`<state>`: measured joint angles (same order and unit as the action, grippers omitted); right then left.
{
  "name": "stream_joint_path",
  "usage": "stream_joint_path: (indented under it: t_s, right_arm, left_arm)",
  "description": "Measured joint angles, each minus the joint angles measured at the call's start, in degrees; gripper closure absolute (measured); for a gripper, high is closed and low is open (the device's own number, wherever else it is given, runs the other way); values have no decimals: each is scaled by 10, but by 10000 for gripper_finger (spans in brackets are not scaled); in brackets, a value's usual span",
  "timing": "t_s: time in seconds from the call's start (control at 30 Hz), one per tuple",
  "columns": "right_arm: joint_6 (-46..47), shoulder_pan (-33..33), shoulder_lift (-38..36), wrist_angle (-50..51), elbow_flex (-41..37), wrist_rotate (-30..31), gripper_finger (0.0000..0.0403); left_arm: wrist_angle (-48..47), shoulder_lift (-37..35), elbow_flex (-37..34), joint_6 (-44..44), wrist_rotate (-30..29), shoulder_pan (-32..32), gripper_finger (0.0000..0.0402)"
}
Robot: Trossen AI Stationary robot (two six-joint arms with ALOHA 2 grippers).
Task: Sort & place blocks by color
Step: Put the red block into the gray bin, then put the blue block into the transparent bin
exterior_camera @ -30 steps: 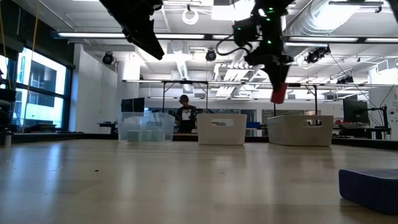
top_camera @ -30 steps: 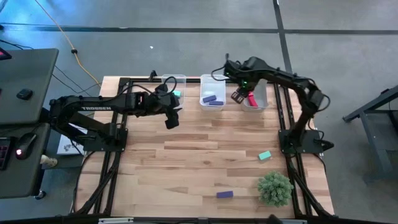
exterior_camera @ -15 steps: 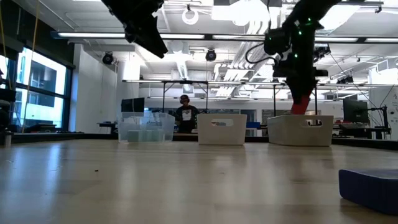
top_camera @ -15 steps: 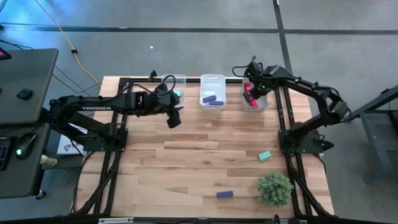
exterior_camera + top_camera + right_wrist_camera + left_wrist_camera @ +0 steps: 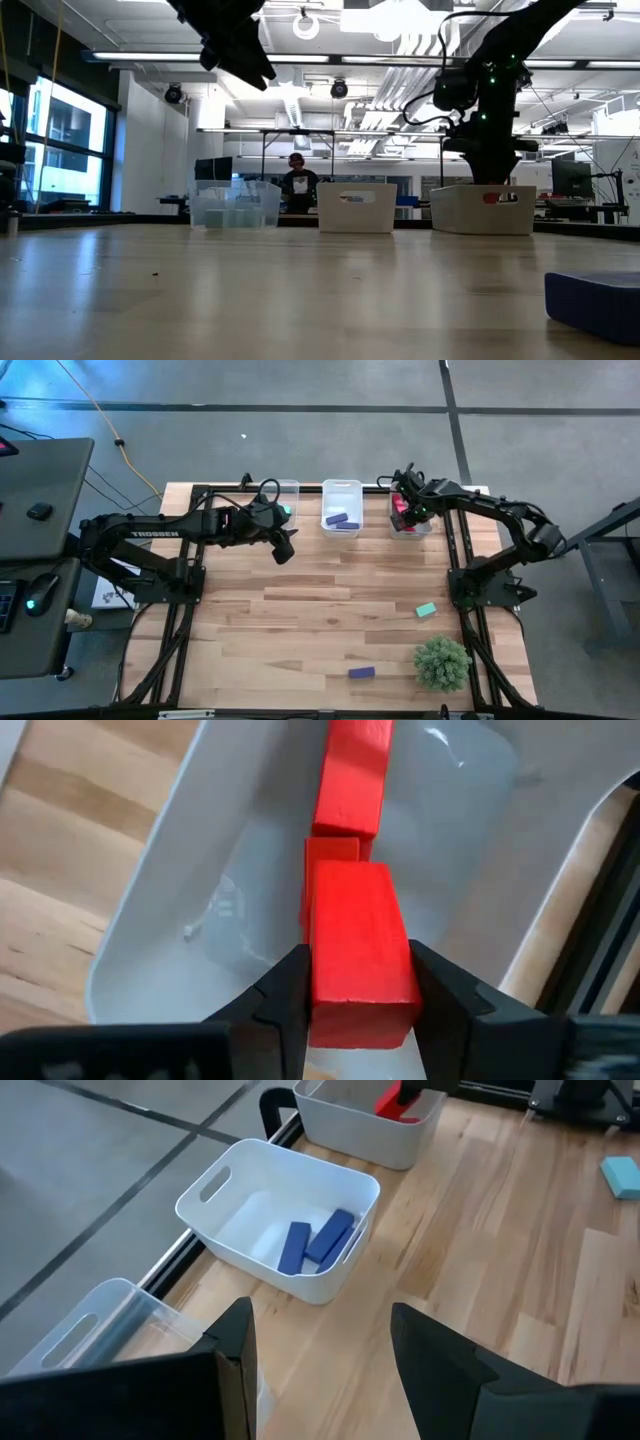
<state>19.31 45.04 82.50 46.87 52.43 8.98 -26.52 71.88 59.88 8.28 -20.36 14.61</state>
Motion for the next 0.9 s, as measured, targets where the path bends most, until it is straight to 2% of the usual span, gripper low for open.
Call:
stream_joint_path:
  t_s: [0.13,0.3,0.6,0.9]
  right_arm:
    - [-1,1,1,0,-1,0,283]
    - [-1,4,8,11,-6,-17,254]
    - [2,3,4,18,-2,-20,242]
    - [4,3,4,112,72,-35,240]
  left_arm:
    - [1,0,0,18,0,0,257]
    - [1,0,0,21,0,0,257]
    - [1,0,0,21,4,0,257]
    - [0,0,0,1,4,0,257]
